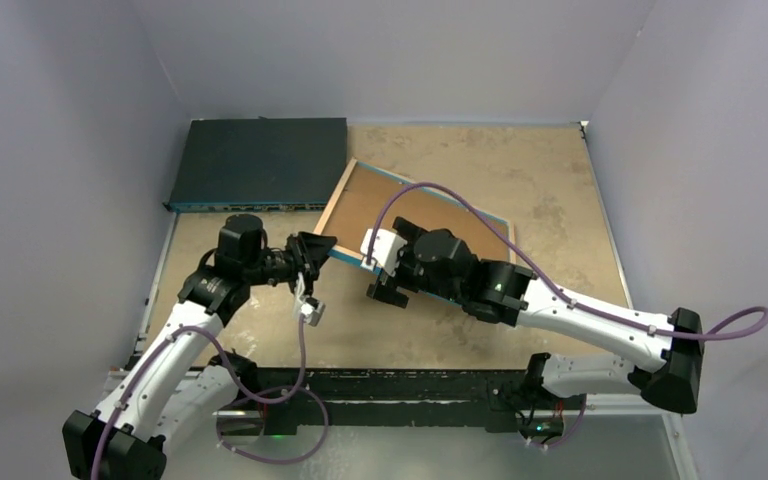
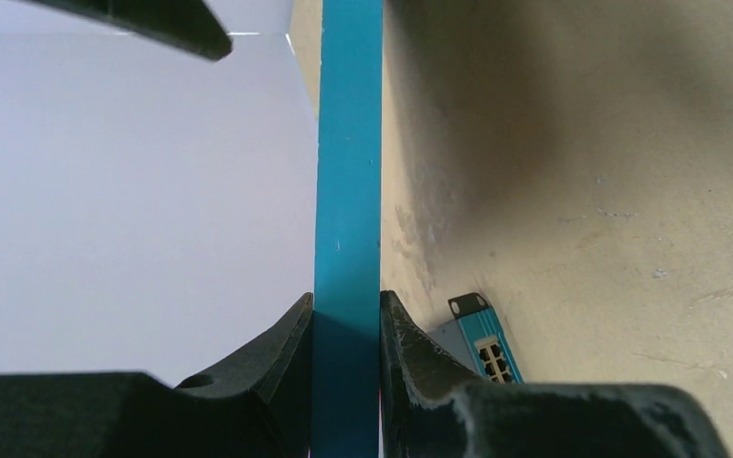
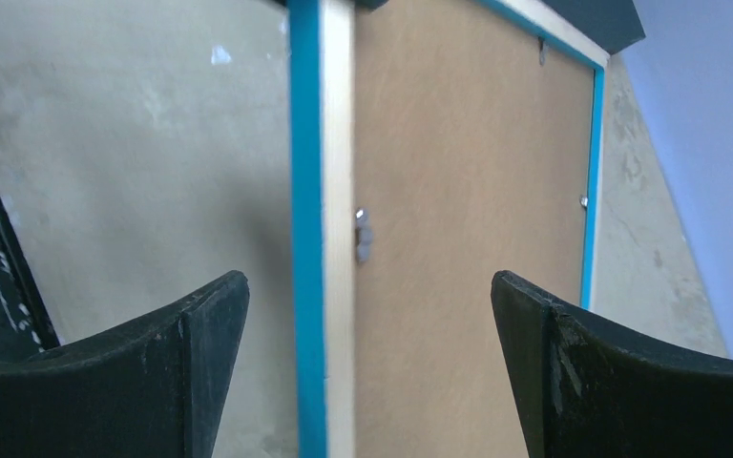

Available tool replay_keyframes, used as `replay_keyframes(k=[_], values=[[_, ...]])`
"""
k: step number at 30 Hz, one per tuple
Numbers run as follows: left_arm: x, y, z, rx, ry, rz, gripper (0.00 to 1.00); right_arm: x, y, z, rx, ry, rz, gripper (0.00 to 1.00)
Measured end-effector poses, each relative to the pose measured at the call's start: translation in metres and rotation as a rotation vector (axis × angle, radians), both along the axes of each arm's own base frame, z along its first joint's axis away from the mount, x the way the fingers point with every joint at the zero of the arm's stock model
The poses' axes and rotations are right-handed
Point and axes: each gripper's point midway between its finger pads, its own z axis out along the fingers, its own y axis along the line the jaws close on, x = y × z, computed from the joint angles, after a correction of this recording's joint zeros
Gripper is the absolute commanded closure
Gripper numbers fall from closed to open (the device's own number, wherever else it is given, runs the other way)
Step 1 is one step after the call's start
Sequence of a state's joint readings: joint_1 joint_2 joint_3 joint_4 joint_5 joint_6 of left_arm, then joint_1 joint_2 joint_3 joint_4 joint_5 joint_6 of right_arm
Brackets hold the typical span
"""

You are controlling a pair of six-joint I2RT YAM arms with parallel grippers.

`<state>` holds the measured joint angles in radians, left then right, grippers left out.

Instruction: Put the photo into the frame

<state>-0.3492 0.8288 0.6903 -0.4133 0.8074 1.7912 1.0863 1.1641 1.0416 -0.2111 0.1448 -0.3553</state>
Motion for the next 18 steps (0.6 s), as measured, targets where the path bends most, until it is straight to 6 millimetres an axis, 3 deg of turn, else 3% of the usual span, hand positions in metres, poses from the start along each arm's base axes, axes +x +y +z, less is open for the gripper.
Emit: replay_keyframes(k=[4, 8, 13, 18], values=[[0.003, 0.004, 0.003, -0.005, 0.047, 0.048, 1.0, -0.006, -0.003, -0.014, -0.088, -0.073, 0.001, 0.01], [0.003, 0.006, 0.002, -0.012, 0.078, 0.069, 1.0, 0.001, -0.009, -0.014, -0.131, -0.137, -0.032, 0.02], [0.005, 0.007, 0.001, -0.027, 0.112, 0.097, 1.0, 0.014, -0.014, -0.024, -0.202, -0.188, -0.089, 0.16], [0.006, 0.008, 0.002, -0.041, 0.138, 0.122, 1.0, 0.019, -0.02, -0.042, -0.277, -0.201, -0.11, 0.35]])
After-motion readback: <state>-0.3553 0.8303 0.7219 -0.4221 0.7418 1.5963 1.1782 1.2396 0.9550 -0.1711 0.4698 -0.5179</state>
